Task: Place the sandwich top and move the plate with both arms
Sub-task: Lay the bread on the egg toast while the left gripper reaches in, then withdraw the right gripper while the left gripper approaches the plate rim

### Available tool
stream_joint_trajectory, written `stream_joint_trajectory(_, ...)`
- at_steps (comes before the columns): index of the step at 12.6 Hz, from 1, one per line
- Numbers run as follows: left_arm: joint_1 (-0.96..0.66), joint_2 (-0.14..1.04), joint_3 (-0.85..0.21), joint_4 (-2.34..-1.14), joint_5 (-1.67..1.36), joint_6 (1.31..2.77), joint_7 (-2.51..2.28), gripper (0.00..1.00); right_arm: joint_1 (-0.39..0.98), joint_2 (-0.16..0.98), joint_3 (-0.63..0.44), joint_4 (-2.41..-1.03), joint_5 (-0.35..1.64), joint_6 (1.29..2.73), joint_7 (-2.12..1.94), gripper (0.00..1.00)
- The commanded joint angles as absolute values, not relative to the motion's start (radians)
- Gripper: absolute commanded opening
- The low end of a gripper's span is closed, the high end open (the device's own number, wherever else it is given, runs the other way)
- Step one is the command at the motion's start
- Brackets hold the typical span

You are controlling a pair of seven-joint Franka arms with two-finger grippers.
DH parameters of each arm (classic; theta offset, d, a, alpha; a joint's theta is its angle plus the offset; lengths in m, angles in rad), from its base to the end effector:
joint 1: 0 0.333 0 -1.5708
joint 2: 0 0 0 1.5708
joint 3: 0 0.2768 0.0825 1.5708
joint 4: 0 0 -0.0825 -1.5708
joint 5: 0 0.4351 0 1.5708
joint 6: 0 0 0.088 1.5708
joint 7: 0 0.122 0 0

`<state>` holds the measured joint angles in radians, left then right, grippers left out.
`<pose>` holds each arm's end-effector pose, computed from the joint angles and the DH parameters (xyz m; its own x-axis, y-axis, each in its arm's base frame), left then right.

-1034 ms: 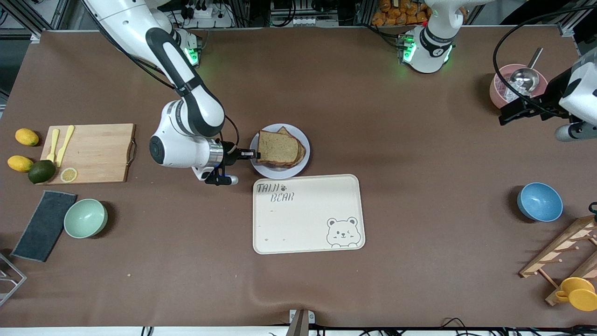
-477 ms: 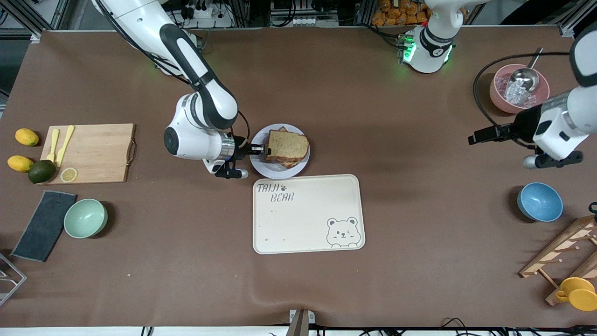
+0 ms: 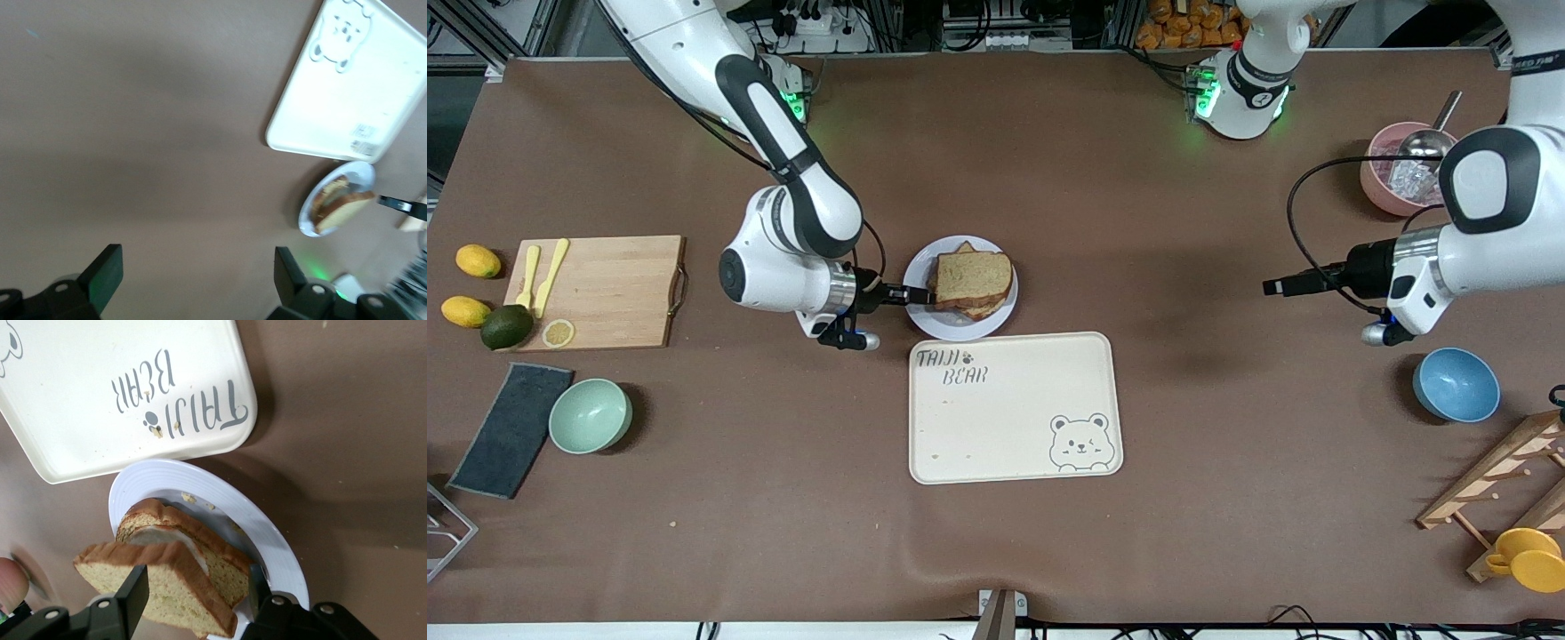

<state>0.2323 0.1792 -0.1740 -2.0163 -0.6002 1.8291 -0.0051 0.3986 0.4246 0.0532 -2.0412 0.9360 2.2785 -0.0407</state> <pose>0.5824 -0.0203 0.2744 0.8969 0.1913 -0.3988 0.3825 -0.7881 0.4822 0.5276 0.2894 0.1371 0.9349 -0.0968 -0.3413 -0.2769 -0.8007 -0.5312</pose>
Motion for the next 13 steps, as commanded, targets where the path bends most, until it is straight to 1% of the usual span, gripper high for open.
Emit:
stream_joint_trajectory(1, 0.27, 0.297, -0.178, -2.029, -0.756, 1.842, 0.174, 1.0, 0.348, 0.396, 0.037, -1.997, 0.852, 2.18, -0.035, 1.0)
stream_joint_trajectory(2, 0.284, 0.333, -0.179, -2.043, -0.796, 1.842, 0.274, 1.0, 0.342, 0.394, 0.011, -1.971, 0.786, 2.157, -0.035, 1.0)
stream_joint_trajectory(4, 0.273, 0.385, -0.181, -2.043, -0.847, 1.841, 0.371, 1.0, 0.342, 0.394, -0.056, -1.874, 0.715, 2.012, -0.031, 1.0)
stream_joint_trajectory(7, 0.273, 0.451, -0.219, -2.045, -0.975, 1.841, 0.455, 1.0, 0.331, 0.399, -0.149, -1.686, 0.504, 1.794, -0.026, 1.0)
stream_joint_trajectory(9, 0.272, 0.475, -0.239, -2.095, -1.11, 1.841, 0.575, 1.0, 0.295, 0.399, -0.163, -1.602, 0.447, 1.694, -0.028, 1.0)
stream_joint_trajectory(11, 0.238, 0.486, -0.242, -2.14, -1.225, 1.842, 0.675, 1.0, 0.253, 0.399, -0.164, -1.533, 0.355, 1.642, -0.029, 1.0)
stream_joint_trajectory(13, 0.203, 0.491, -0.242, -2.145, -1.239, 1.871, 0.684, 1.0, 0.212, 0.396, -0.163, -1.479, 0.278, 1.634, -0.057, 1.0)
